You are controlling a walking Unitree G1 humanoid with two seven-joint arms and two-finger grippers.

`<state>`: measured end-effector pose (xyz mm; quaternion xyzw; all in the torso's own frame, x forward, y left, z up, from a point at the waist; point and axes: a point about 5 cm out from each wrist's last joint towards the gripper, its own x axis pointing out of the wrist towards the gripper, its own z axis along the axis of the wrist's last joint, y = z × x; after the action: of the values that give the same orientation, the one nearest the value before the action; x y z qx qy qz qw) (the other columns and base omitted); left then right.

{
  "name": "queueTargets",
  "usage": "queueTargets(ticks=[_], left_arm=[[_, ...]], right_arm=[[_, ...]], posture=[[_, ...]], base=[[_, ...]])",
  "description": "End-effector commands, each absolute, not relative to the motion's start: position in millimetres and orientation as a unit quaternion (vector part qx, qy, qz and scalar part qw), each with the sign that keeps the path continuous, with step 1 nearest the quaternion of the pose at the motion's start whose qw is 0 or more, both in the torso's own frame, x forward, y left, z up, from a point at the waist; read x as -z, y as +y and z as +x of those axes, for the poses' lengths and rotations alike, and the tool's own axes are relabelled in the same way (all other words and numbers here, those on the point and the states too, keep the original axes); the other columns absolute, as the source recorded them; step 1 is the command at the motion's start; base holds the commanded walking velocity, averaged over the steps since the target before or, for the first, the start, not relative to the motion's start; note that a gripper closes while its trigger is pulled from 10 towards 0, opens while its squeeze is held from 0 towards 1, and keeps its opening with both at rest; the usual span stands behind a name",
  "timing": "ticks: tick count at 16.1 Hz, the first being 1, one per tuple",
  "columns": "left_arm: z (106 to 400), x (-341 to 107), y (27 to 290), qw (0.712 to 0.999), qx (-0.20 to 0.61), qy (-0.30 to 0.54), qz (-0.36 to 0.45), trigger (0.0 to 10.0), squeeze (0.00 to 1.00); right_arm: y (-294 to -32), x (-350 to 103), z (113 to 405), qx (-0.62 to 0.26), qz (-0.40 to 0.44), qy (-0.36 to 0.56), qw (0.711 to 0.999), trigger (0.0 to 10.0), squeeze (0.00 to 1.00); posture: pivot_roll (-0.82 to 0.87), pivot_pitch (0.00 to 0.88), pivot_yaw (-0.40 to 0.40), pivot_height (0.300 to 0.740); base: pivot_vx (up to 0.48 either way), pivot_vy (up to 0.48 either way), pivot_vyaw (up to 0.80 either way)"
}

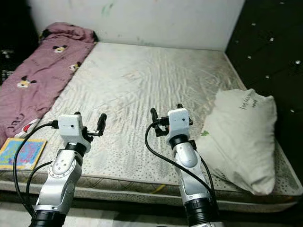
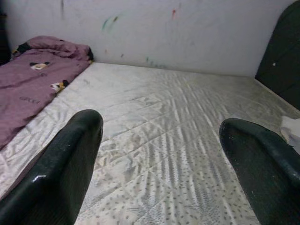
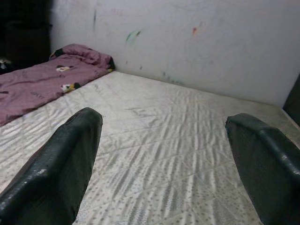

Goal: Clean up the room

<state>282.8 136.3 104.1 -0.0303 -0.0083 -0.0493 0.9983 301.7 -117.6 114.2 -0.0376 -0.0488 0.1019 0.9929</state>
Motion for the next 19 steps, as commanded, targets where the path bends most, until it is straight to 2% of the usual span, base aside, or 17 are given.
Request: queueTargets(ticks=[1,19], left_arm=[[284.0,-103.7,133.5,0.998,0.056,-0.005,-0.030,10.0,0.00],[284.5,-103.5,130.6,0.998,0.058,-0.007,-0.031,10.0,0.00]], right_arm=[[-116.6,-116.6,304.8,-0.105,-0.039,-0.054,0.992,10.0,0.00],[-113.3,-114.3,306.0,-0.115,-0.044,-0.054,0.991,10.0,0.00]], posture=[[0.01,0.000,-0.025,0.740],[0.01,0.000,-0.025,0.740]], base=[[0.000,-0.266,0.00],[0.000,-0.343,0.00]])
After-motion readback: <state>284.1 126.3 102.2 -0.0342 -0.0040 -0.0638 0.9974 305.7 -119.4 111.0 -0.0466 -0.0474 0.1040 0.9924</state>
